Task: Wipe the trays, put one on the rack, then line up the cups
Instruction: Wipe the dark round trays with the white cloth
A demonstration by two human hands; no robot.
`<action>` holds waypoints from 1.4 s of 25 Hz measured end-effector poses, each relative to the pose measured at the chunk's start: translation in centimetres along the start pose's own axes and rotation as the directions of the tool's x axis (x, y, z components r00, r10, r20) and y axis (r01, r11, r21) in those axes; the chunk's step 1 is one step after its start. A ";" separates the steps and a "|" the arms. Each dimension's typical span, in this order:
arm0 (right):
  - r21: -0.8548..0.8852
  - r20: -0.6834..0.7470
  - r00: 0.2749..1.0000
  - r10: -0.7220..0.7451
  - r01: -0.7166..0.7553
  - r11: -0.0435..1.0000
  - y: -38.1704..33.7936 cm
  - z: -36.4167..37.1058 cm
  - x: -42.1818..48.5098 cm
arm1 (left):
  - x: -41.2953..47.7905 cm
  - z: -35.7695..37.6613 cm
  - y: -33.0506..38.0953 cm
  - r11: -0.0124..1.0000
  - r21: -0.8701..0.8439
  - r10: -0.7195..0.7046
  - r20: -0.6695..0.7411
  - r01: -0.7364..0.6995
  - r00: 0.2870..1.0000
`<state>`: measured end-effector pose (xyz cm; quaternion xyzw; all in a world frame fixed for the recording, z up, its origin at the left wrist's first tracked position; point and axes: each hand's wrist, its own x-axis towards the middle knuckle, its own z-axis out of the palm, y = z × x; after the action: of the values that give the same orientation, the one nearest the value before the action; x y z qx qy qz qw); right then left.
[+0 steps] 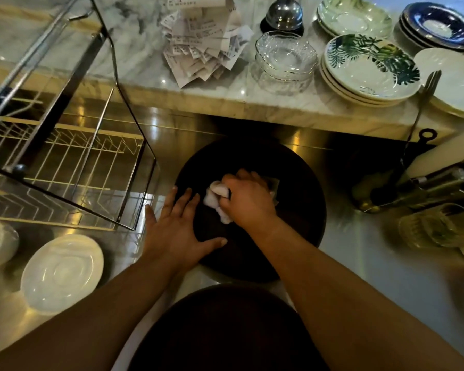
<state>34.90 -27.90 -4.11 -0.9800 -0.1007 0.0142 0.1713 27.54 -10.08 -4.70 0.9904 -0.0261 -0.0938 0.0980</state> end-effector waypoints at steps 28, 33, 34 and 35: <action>-0.100 -0.007 0.993 0.119 -0.119 0.988 6.1 -2.9 -5.5 | 0.0 -0.4 0.1 1.000 -0.008 -0.023 0.056 0.024 0.998; 0.086 -0.096 0.956 0.278 -0.271 0.959 4.9 -3.5 -5.1 | 0.0 -0.6 0.1 1.000 -0.008 -0.015 0.066 0.016 0.998; 0.133 -0.118 0.967 0.226 -0.210 0.969 3.6 -3.4 -4.3 | -0.1 -0.7 0.2 1.000 -0.006 -0.015 0.067 0.016 0.998; 0.151 -0.124 0.981 0.147 -0.127 0.980 2.0 -3.1 -3.5 | -0.1 -0.7 0.2 1.000 -0.006 -0.016 0.069 0.016 0.998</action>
<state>32.09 -31.47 -1.85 -0.9685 -0.0198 -0.0327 0.2459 27.59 -10.12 -3.97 0.9864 -0.0211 -0.1286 0.0997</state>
